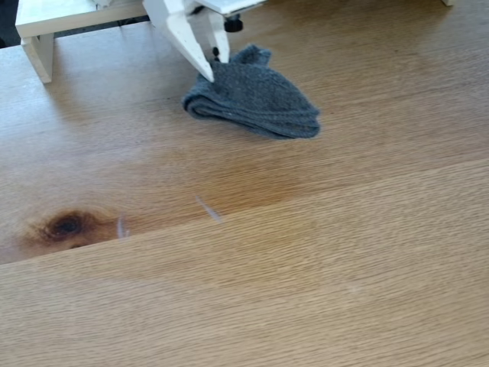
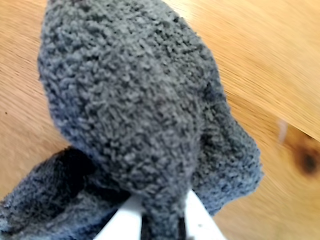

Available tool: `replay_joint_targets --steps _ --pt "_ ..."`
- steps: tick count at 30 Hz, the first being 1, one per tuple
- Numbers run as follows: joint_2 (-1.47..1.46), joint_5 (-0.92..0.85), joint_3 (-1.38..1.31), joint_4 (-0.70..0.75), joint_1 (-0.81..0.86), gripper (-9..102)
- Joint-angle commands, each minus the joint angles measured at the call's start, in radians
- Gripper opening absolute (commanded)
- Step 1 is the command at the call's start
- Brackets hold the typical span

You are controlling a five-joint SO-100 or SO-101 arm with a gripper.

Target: Clean the area in front of the robot

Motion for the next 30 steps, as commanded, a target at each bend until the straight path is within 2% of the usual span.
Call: replay_joint_targets --steps 1,7,11,24,30 --pt "-0.176 0.02 -0.058 -0.281 -0.012 0" --pt "-0.492 -0.018 -0.063 -0.584 0.0 0" --pt "-0.673 -0.043 -0.156 -0.647 0.017 0" --pt "-1.045 -0.043 -0.945 -0.21 0.207 0" --pt "-1.083 0.005 -1.166 0.02 0.362 0"
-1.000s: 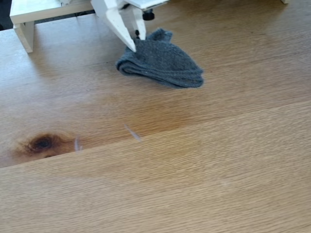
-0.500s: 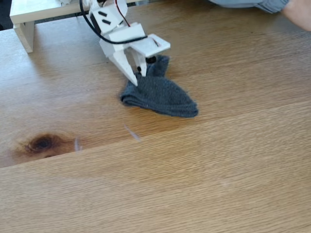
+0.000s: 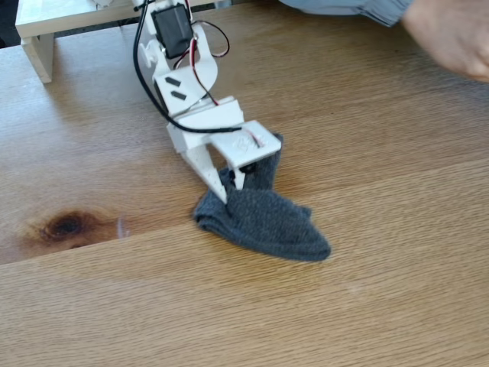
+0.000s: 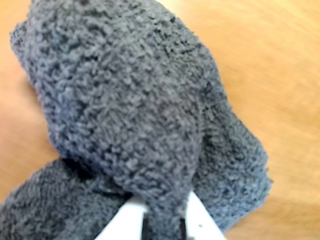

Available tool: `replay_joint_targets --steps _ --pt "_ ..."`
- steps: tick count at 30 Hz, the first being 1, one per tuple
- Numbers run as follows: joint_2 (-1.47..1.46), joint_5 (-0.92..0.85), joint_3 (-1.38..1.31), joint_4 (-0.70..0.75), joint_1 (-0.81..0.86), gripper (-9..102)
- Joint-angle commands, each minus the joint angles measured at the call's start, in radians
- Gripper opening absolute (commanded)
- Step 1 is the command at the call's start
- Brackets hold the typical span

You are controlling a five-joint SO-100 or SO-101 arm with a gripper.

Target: Clean the area in front of the robot

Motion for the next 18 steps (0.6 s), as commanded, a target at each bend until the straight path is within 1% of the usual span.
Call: replay_joint_targets --steps 1,6,8,11,13,15,16,18 --pt "0.021 0.043 -0.181 0.164 0.184 0" --pt "0.123 0.086 -0.181 0.526 0.23 0" --pt "0.173 0.097 -0.181 0.678 0.209 0" --pt "0.252 0.107 -0.149 0.842 0.15 0" --pt "0.298 0.109 -0.1 0.908 0.1 0" --pt "0.35 0.117 -0.029 0.923 0.046 0" --pt "0.382 0.127 0.014 0.902 0.021 0" --pt "0.454 0.153 0.098 0.81 -0.011 0"
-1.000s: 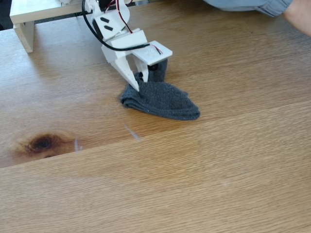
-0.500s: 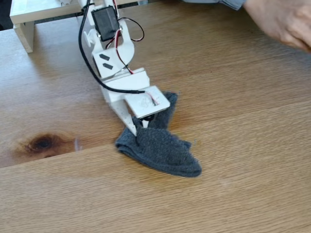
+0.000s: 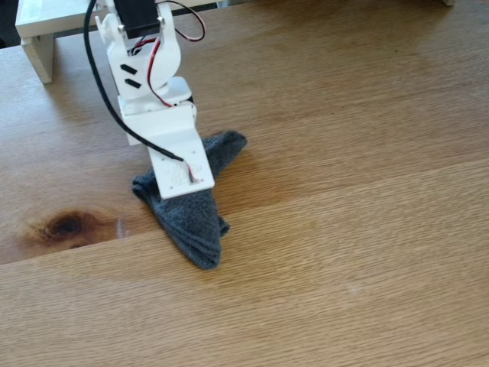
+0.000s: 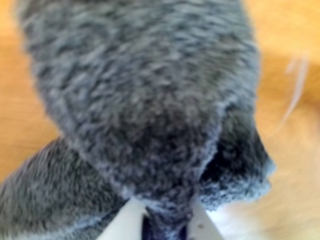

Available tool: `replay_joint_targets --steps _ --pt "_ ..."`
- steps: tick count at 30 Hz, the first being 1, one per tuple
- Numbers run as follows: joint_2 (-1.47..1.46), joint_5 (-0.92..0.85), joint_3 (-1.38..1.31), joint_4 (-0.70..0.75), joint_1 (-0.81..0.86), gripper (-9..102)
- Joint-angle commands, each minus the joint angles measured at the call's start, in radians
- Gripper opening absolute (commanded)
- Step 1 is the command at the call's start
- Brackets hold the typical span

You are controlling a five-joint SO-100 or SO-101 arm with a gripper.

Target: Clean the area in front of the robot

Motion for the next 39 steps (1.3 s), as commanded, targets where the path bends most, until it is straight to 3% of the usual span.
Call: replay_joint_targets --steps 1,9,14,18,27,30,39 --pt "0.219 0.043 0.14 -0.098 -0.08 0" --pt "0.506 0.074 0.268 -0.584 -0.04 0" --pt "0.514 0.034 0.267 -0.669 0.107 0" --pt "0.379 -0.017 0.281 -0.736 0.199 0" --pt "-0.092 -0.219 0.265 -1.132 0.245 0" --pt "-0.176 -0.259 0.265 -1.166 0.253 0" --pt "-0.075 -0.253 0.279 -0.948 0.402 0"
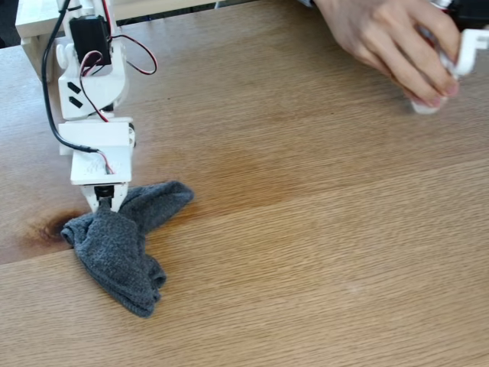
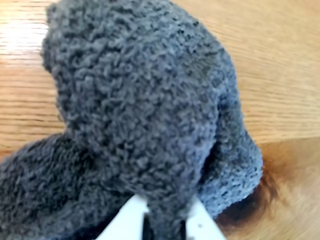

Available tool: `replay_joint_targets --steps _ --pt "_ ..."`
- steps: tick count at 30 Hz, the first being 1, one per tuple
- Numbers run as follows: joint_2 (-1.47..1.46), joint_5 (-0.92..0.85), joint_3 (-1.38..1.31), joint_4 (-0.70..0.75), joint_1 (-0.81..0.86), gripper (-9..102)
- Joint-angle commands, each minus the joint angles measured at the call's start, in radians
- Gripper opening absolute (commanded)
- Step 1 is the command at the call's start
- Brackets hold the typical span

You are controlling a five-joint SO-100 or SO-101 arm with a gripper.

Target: Clean the area in front of the robot

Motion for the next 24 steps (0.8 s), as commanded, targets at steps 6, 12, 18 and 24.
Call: replay_joint_targets --steps 6,12,18,24 --pt "0.331 0.017 0.002 0.436 0.106 0" --pt "0.465 0.094 0.003 0.721 -0.038 0" --pt "0.436 0.144 0.005 0.652 -0.259 0" --pt "0.233 0.072 -0.008 0.259 -0.291 0"
